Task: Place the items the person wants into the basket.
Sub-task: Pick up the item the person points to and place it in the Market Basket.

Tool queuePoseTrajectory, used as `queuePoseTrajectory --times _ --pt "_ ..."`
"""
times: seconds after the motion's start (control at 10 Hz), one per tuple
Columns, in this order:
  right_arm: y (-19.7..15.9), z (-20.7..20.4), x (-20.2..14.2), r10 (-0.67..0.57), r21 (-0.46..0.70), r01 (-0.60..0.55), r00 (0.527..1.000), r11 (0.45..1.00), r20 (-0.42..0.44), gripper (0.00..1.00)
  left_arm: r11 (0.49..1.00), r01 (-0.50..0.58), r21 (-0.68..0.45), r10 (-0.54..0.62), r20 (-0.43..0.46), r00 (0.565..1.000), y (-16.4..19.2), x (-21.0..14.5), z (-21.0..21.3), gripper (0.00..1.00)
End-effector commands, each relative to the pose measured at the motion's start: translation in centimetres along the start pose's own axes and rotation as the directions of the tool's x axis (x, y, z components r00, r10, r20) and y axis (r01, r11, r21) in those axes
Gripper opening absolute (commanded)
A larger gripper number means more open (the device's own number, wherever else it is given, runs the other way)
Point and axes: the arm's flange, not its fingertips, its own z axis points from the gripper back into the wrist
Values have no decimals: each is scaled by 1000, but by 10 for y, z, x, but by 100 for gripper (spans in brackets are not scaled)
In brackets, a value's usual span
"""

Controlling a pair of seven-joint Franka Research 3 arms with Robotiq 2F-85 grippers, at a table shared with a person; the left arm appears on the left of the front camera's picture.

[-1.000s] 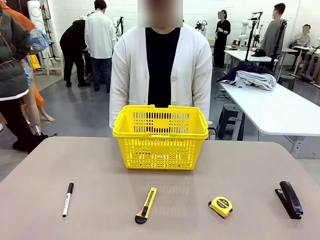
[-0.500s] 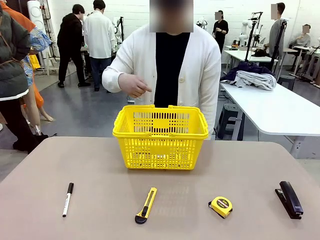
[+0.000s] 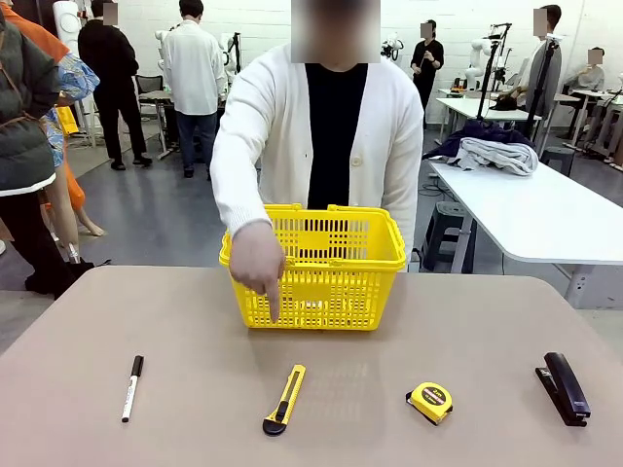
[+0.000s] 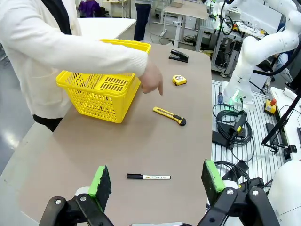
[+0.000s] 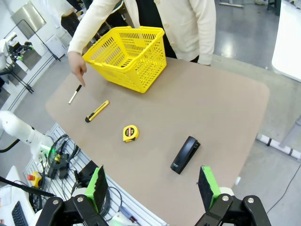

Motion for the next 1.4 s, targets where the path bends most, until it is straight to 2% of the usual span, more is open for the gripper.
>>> queuePoseTrajectory --times 0.0,0.8,0.9,1.0,1.2,1.3 --pt "-1 0 1 12 16 -12 1000 1000 16 100 1000 15 -5 -15 6 1000 -1 0 1 100" --pt "-1 0 1 12 16 -12 1000 1000 16 100 1000 0 0 0 0 1000 0 0 0 100" --pt "-1 0 1 12 16 -12 1000 1000 16 100 999 49 -13 -50 -8 999 -7 26 -39 100" --pt "-1 0 1 12 16 -12 1000 1000 16 100 998 44 41 -42 -38 998 -18 54 -79 100" --pt "-1 0 1 12 16 -12 1000 1000 16 100 982 -54 179 77 -122 990 -45 97 -147 100" --pt "-1 0 1 12 16 -12 1000 1000 16 100 967 -120 226 162 -177 971 -63 111 -183 100"
